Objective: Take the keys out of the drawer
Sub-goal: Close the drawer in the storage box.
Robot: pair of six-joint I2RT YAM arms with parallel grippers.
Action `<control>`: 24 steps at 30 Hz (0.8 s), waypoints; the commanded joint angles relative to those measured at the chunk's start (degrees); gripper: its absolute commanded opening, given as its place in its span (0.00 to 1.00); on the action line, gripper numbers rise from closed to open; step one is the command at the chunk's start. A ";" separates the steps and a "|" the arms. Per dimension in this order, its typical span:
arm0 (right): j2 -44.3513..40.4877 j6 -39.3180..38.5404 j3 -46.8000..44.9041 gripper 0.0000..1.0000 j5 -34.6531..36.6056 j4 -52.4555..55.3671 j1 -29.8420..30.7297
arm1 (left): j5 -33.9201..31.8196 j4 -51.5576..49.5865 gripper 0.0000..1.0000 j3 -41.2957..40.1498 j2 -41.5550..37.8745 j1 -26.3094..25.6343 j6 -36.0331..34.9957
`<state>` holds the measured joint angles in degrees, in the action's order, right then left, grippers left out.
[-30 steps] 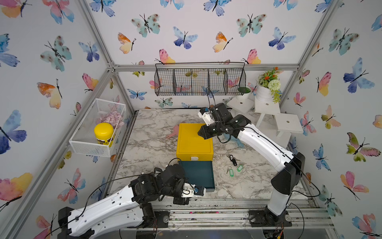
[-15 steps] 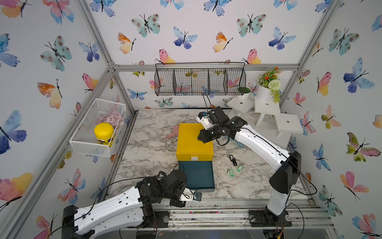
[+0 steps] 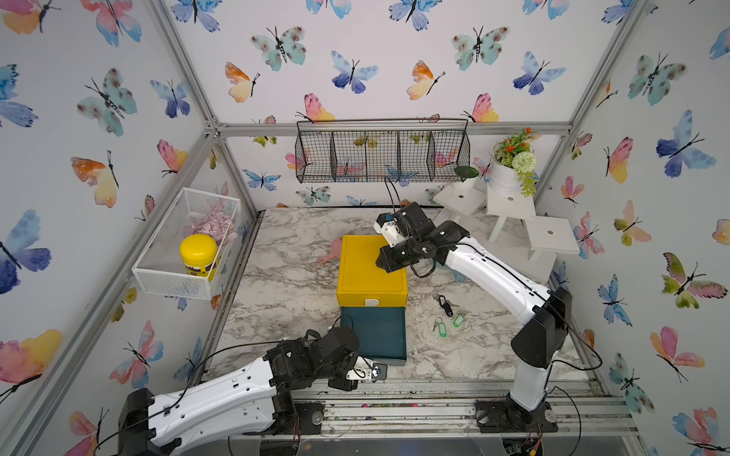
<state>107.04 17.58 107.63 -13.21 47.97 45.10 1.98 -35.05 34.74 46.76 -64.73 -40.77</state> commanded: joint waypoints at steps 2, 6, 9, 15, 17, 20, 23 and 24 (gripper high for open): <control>3.03 1.05 -1.15 0.16 2.05 6.35 0.49 | -3.61 6.55 0.00 -0.70 -0.44 0.62 1.30; 3.13 1.14 -1.55 0.16 1.70 6.33 0.51 | -4.19 9.40 0.00 -0.92 0.60 0.72 2.16; 3.06 1.14 -1.55 0.16 1.79 6.13 0.51 | -6.18 13.07 0.00 -1.92 1.39 0.79 3.29; 2.51 1.38 -3.09 0.16 1.28 6.03 0.51 | -9.71 18.09 0.00 -3.07 2.97 1.88 5.73; 2.12 1.66 -3.94 0.16 1.01 5.48 0.51 | -10.67 19.65 0.00 -3.38 3.16 2.67 6.60; 1.94 1.84 -4.27 0.16 0.91 5.12 0.58 | -11.03 21.69 0.00 -3.60 3.58 4.35 7.48; 2.02 1.84 -3.88 0.15 0.98 4.99 0.60 | -11.25 24.00 0.00 -3.72 4.52 6.36 8.25; 2.03 1.84 -3.76 0.14 0.91 5.03 0.60 | -11.37 24.71 0.00 -3.82 5.01 6.98 8.55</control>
<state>106.56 18.85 106.45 -13.30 46.87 45.21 -6.96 -15.38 30.94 50.94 -59.29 -34.13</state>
